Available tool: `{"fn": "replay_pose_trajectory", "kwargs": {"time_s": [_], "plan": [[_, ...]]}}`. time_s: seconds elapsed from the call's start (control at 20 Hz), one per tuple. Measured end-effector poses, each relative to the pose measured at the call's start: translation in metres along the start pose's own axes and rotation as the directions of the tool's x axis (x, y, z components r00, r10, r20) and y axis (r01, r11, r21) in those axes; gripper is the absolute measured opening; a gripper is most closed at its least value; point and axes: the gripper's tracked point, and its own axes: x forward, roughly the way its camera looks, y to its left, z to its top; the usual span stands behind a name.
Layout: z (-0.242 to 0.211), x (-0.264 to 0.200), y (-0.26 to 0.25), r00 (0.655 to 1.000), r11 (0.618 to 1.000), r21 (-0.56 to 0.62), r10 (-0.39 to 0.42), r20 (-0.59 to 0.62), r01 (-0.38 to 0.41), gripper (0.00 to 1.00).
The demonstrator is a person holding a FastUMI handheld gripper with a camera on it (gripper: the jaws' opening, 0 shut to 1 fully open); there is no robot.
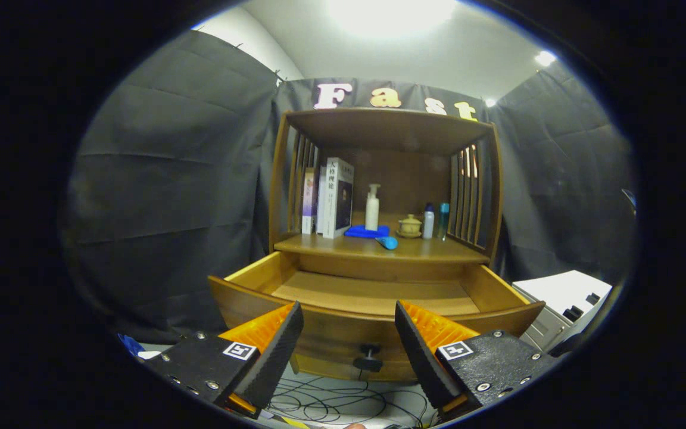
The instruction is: Pull open the drawer, take out the items inside it, and place them on the countertop above the cabinet.
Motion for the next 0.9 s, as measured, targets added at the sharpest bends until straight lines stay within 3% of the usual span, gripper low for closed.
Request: {"fn": "replay_pose_trajectory", "kwargs": {"time_s": [0.5, 0.9], "plan": [[-0.037, 0.032, -0.035, 0.990, 0.991, 0.067, -0.106, -0.092, 0.112, 0.95], [-0.063, 0.051, -0.043, 0.980, 0.973, 0.165, -0.141, -0.143, 0.164, 0.95]]}}
